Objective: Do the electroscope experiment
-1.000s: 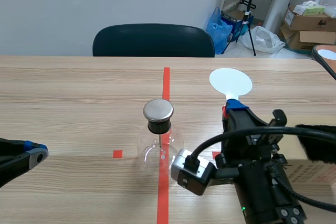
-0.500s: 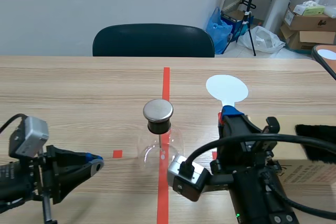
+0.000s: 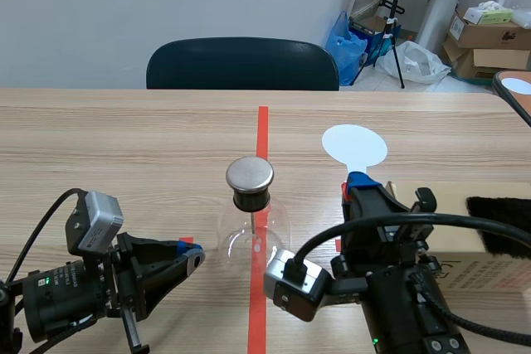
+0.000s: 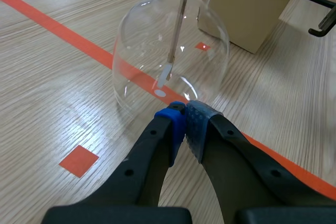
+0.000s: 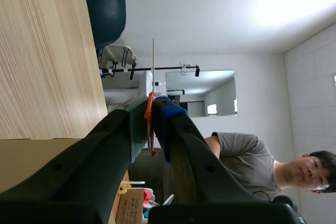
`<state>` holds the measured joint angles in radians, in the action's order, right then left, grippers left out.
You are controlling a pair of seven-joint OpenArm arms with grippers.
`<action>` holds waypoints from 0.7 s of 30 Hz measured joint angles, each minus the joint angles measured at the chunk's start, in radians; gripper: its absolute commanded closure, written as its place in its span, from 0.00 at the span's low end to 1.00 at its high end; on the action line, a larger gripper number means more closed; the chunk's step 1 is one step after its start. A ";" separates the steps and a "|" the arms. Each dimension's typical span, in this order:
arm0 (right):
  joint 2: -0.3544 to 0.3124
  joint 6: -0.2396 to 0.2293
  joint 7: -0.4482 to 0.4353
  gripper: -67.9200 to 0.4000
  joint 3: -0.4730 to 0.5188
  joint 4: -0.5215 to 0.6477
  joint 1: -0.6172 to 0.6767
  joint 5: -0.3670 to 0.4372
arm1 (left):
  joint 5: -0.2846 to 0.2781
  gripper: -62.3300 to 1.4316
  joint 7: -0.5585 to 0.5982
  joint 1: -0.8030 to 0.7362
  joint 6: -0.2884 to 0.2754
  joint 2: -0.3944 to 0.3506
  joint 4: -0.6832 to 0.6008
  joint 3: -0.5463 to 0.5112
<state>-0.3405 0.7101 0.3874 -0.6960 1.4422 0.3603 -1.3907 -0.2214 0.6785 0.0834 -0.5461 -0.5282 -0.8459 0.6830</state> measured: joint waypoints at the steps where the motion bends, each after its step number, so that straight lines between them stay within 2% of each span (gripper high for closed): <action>1: 0.000 0.000 -0.010 0.97 0.000 0.000 0.000 0.011 | 0.000 0.93 0.000 0.000 0.011 0.005 0.000 0.000; 5: 0.000 0.000 -0.012 0.97 0.000 0.000 0.000 0.011 | -0.003 0.93 -0.012 0.006 0.017 0.020 0.000 0.011; 8: 0.000 0.000 -0.012 0.97 0.000 0.000 0.000 0.011 | -0.004 0.93 -0.012 0.010 0.074 0.031 0.000 0.015; 12: 0.000 0.000 -0.012 0.97 0.000 0.000 0.000 0.011 | -0.004 0.93 -0.012 0.011 0.091 0.032 -0.001 0.015; 21: 0.000 0.000 -0.012 0.97 0.000 0.000 0.000 0.011 | -0.004 0.93 -0.015 0.011 0.093 0.032 -0.001 0.015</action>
<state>-0.3405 0.7105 0.3752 -0.6960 1.4422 0.3603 -1.3792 -0.2253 0.6636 0.0948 -0.4526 -0.4961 -0.8467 0.6983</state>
